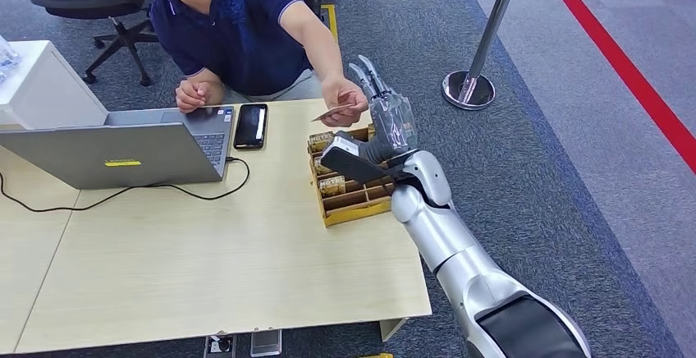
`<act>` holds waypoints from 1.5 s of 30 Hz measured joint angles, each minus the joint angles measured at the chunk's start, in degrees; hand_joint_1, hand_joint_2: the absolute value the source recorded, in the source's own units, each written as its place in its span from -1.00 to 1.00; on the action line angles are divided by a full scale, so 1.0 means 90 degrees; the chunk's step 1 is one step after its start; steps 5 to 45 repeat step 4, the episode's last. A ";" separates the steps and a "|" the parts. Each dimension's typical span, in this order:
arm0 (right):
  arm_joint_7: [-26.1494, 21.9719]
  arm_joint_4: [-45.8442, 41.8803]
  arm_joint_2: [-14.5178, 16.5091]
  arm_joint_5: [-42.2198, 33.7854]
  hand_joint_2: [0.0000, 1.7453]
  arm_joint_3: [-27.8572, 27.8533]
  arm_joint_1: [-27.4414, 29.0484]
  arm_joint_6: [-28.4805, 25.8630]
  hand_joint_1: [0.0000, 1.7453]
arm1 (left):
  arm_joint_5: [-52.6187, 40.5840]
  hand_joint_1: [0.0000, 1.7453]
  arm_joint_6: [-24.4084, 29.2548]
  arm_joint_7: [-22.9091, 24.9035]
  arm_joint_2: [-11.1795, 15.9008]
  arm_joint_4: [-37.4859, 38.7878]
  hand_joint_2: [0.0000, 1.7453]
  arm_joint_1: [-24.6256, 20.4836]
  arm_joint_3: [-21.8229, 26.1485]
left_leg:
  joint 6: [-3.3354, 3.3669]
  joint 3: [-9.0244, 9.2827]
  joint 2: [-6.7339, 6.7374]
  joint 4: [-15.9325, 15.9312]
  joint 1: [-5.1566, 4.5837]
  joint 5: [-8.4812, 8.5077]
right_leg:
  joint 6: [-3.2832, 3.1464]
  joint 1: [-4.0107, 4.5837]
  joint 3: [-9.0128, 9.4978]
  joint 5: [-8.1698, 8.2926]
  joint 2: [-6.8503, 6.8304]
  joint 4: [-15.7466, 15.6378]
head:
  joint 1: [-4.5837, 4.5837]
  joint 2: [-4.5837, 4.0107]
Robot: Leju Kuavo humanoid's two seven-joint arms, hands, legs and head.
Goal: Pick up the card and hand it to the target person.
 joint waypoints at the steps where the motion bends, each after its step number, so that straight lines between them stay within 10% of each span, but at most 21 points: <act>1: 0.0008 -0.0001 -0.0015 -0.0016 0.00 -0.0004 0.0000 -0.0024 -1.00 | 0.0001 -1.00 0.0013 -0.0001 0.0000 0.0000 -1.00 0.0000 0.0000 | 0.0000 0.0000 0.0000 0.0000 0.0000 0.0000 | 0.0000 0.0000 0.0000 0.0000 0.0000 0.0000 | -0.0001 0.0000; 3: 0.0035 -0.0007 -0.0056 -0.0034 -1.00 -0.0024 0.0000 -0.0061 -1.00 | 0.0003 -1.00 0.0036 -0.0002 0.0000 0.0000 -1.00 0.0001 0.0000 | 0.0000 0.0001 0.0000 0.0001 0.0000 0.0000 | 0.0000 0.0000 0.0000 0.0000 0.0000 0.0000 | -0.0001 0.0000; 45: 0.0042 -0.0008 -0.0067 -0.0035 -1.00 -0.0030 0.0000 -0.0069 -1.00 | 0.0004 -1.00 0.0039 -0.0002 0.0000 0.0000 -1.00 0.0001 0.0000 | 0.0000 0.0001 0.0000 0.0001 0.0000 0.0000 | 0.0000 0.0000 0.0000 0.0000 0.0000 0.0000 | 0.0000 0.0000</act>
